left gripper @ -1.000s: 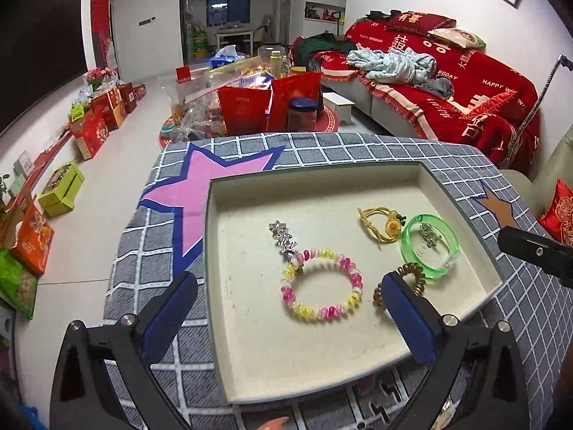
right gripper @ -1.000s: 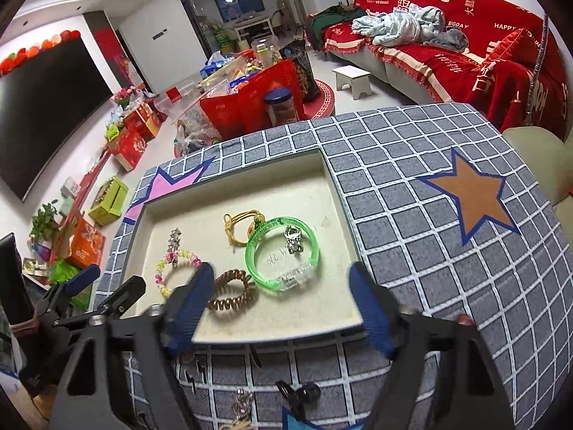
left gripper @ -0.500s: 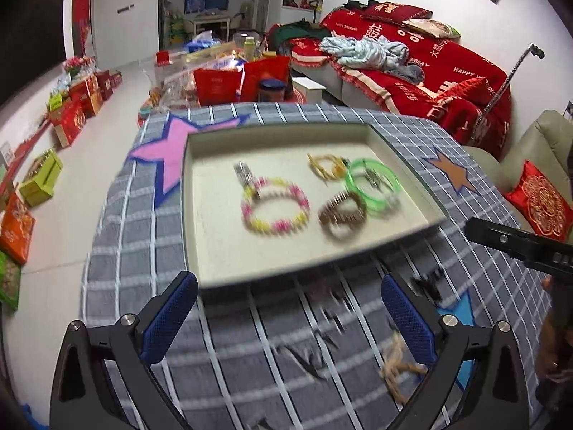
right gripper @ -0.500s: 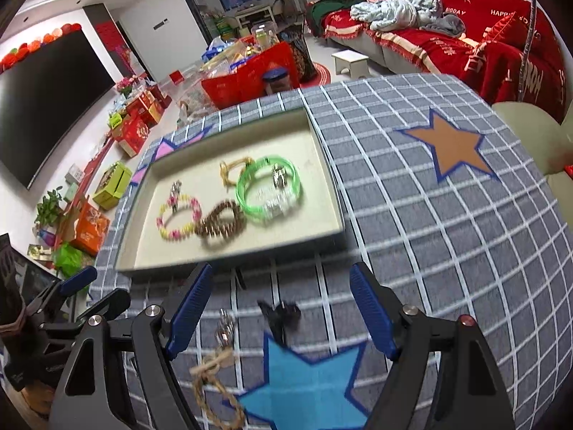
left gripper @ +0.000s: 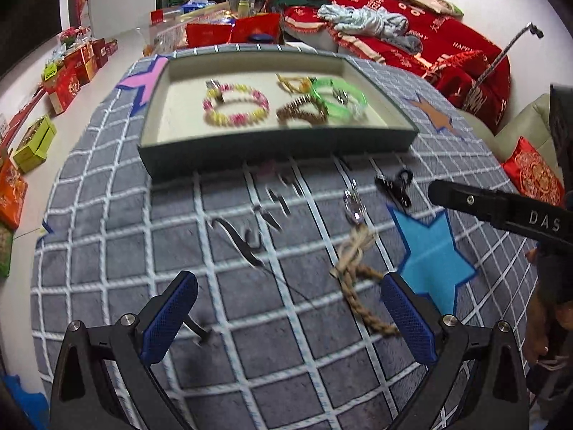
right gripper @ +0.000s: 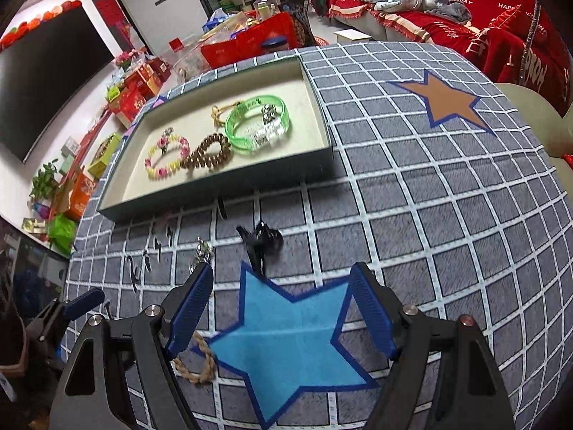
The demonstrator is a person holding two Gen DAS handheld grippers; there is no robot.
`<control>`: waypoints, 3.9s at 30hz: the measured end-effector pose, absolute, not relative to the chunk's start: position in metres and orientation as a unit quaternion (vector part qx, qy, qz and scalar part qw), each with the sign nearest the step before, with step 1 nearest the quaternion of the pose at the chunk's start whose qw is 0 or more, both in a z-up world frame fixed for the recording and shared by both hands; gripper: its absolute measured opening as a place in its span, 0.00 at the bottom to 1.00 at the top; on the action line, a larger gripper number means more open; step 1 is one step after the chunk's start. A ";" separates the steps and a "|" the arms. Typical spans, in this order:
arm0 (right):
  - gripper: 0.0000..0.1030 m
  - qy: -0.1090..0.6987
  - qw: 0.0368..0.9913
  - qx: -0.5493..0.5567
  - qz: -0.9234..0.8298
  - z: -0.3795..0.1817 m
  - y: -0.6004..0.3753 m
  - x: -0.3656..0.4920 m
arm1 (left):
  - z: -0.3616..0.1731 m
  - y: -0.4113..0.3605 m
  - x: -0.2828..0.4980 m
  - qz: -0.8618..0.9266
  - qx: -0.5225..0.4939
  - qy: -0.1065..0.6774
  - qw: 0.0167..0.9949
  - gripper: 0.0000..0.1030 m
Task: Organize jewelry
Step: 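Withdraw both tools from the tray back over the remaining table jewelry, then grasp the braided cord bracelet with the left tool while the right tool grasps the black hair clip, then carry the cord bracelet and black hair clip into the tray and open both tools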
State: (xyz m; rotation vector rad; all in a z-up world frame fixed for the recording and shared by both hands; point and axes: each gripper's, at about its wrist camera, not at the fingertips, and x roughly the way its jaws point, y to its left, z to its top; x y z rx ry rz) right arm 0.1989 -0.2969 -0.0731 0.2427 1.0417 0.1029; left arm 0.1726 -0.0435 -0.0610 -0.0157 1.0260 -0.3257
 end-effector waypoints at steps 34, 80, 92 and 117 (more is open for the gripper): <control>0.25 0.501 0.863 0.014 0.064 -0.095 -0.255 0.228 | -0.070 -0.092 0.149 -0.135 0.054 0.480 0.865 0.49; 0.24 0.447 0.888 0.062 0.088 -0.012 -0.256 0.240 | 0.020 -0.006 0.230 -0.209 -0.044 0.394 0.894 0.24; 0.24 0.495 0.863 0.053 0.089 -0.046 -0.249 0.298 | -0.007 0.002 0.299 -0.182 -0.021 0.420 0.889 0.24; 0.23 0.530 0.842 0.070 0.068 -0.089 -0.254 0.359 | -0.062 -0.008 0.361 -0.147 0.002 0.481 0.864 0.24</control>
